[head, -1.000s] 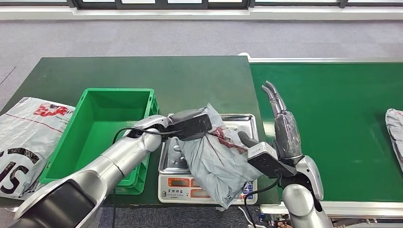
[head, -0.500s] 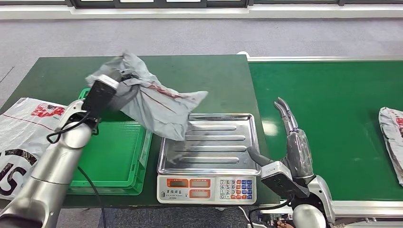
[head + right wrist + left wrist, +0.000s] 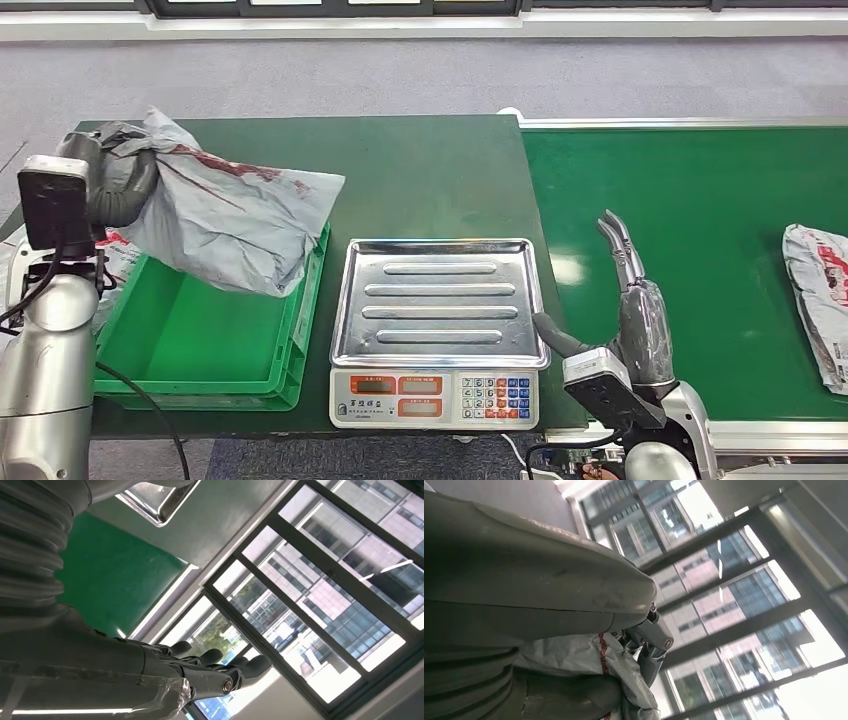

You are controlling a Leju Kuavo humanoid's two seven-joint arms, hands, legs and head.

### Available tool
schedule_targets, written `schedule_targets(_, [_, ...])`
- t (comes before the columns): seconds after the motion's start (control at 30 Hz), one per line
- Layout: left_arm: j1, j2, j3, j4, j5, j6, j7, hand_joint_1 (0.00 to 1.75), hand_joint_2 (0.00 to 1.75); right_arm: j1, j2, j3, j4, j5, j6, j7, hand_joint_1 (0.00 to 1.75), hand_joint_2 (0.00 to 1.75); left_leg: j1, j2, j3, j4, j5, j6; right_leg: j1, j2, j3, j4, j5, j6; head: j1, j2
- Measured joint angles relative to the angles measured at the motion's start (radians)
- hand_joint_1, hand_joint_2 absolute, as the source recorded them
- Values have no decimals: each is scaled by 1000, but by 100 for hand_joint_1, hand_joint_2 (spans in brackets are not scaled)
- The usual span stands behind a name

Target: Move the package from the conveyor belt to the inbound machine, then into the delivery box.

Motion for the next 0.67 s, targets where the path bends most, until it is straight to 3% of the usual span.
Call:
schedule_targets(0.17, [84, -4, 95, 15, -3, 19, -40, 175, 175, 2, 5, 0, 0, 0, -4, 0, 0, 175, 0, 0, 0, 0, 0, 0, 0, 0, -1, 0, 0, 0, 0, 0])
schedule_targets(0.33, [173, -15, 136, 29, -25, 19, -58, 175, 175, 20, 5, 0, 0, -6, -8, -9, 0, 175, -1, 0, -1, 0, -1, 0, -1, 0, -1, 0, 0, 0, 0, 0])
schedule_targets(0.47, [275, -51, 140, 41, -84, 28, -79, 0, 175, 35, 5, 0, 0, -8, -12, -18, 0, 175, -1, 0, -1, 0, -1, 0, -1, 0, -1, -1, -1, -1, 0, 0])
schedule_targets(0.67, [363, -102, 140, 13, -71, 45, -95, 0, 175, 45, 0, 0, 0, -8, -19, -19, 0, 175, -1, 0, -2, 0, -2, 1, -1, 0, -1, -1, -1, 0, 0, 0])
